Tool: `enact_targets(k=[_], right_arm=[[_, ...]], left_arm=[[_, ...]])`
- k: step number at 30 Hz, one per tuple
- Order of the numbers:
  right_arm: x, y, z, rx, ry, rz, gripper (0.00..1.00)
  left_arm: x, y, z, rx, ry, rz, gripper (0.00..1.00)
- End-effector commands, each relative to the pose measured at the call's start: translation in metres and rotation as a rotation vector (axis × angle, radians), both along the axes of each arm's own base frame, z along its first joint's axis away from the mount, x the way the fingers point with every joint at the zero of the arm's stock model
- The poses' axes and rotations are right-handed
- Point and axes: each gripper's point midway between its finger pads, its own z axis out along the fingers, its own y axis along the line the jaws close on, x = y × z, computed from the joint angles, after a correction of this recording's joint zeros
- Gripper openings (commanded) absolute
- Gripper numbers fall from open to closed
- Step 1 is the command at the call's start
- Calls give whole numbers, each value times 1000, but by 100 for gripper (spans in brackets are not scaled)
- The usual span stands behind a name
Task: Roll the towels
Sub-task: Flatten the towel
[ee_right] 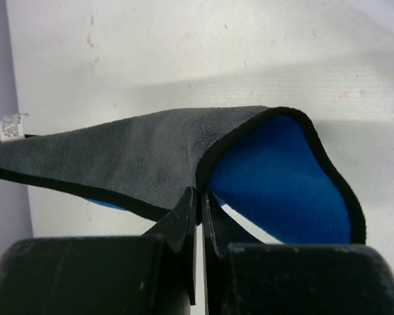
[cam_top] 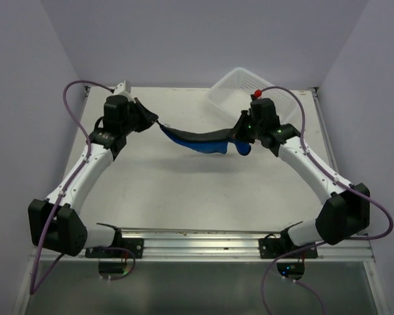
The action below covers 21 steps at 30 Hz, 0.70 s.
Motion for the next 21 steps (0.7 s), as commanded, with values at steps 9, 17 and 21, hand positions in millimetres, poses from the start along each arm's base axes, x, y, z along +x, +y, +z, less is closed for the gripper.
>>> enact_targets(k=[9, 17, 21], right_arm=[[-4, -1, 57, 141, -127, 97, 0], [-78, -5, -90, 167, 156, 165, 16], [-101, -15, -118, 135, 201, 168, 40]], left_arm=[[-2, 8, 25, -74, -77, -18, 0], [-103, 14, -113, -99, 136, -56, 0], [-138, 20, -155, -84, 203, -63, 0]])
